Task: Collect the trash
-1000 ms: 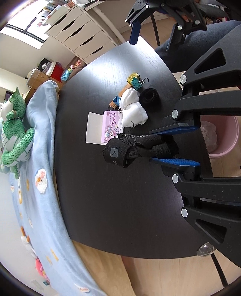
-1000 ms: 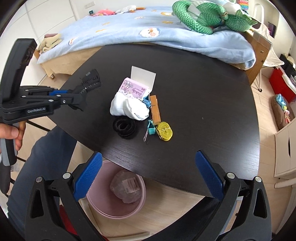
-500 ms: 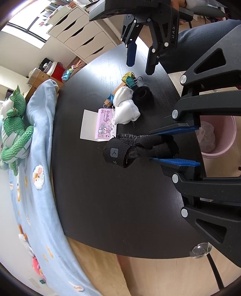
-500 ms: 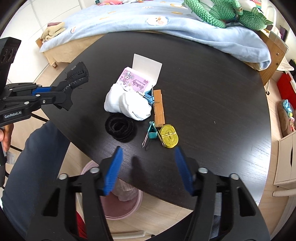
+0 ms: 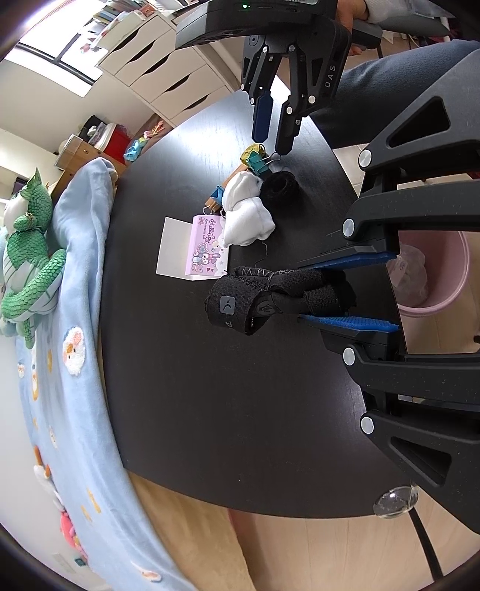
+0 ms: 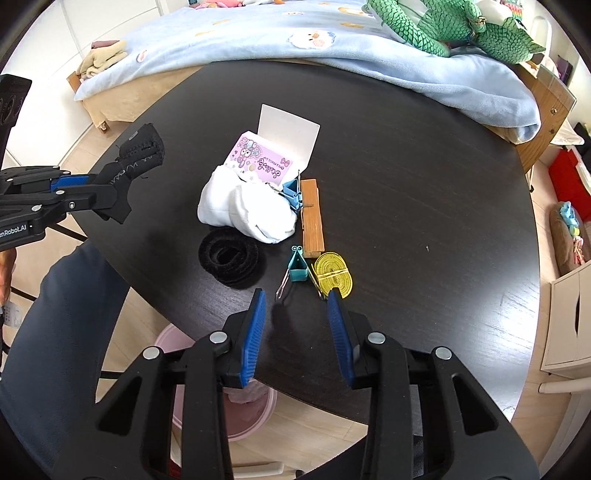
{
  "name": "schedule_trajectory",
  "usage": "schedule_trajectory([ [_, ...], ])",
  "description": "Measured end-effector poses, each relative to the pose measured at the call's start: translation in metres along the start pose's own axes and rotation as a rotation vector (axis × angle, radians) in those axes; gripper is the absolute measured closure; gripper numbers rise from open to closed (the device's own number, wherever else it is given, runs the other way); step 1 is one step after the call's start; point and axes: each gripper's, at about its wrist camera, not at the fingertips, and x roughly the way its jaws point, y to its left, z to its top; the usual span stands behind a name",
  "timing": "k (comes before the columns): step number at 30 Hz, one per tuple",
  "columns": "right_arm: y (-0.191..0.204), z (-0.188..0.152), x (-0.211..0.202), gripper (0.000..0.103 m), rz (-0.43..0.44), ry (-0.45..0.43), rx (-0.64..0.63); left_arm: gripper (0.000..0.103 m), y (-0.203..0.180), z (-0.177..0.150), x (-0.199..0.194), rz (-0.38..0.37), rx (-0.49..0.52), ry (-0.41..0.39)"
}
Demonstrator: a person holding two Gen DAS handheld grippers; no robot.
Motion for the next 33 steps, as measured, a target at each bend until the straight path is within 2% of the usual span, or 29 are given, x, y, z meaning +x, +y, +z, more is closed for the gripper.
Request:
schedule_trajectory([
  [6, -0.001, 0.002, 0.003, 0.069, -0.009, 0.006, -0.005, 0.081, 0.000, -0.001, 0.001, -0.002, -0.001, 0.004],
  [9, 0.000, 0.002, 0.004, 0.074, -0.026, 0.008, -0.017, 0.081, 0.000, -0.001, 0.001, -0.002, -0.001, 0.004],
  [22, 0.000, 0.003, -0.005, 0.075, -0.027, -0.021, -0.016, 0.081, 0.000, -0.002, 0.000, -0.006, -0.001, 0.000],
  [23, 0.000, 0.003, -0.006, 0.078, -0.026, -0.025, -0.016, 0.081, 0.000, -0.002, -0.001, -0.008, 0.001, 0.000],
  [24, 0.000, 0.003, -0.007, 0.102, -0.020, -0.027, -0.016, 0.081, -0.002, -0.003, -0.001, -0.008, 0.003, -0.002],
  [33, -0.002, 0.000, -0.005, 0.102, -0.021, -0.019, -0.002, 0.081, -0.003, -0.005, -0.004, -0.013, 0.006, -0.003],
])
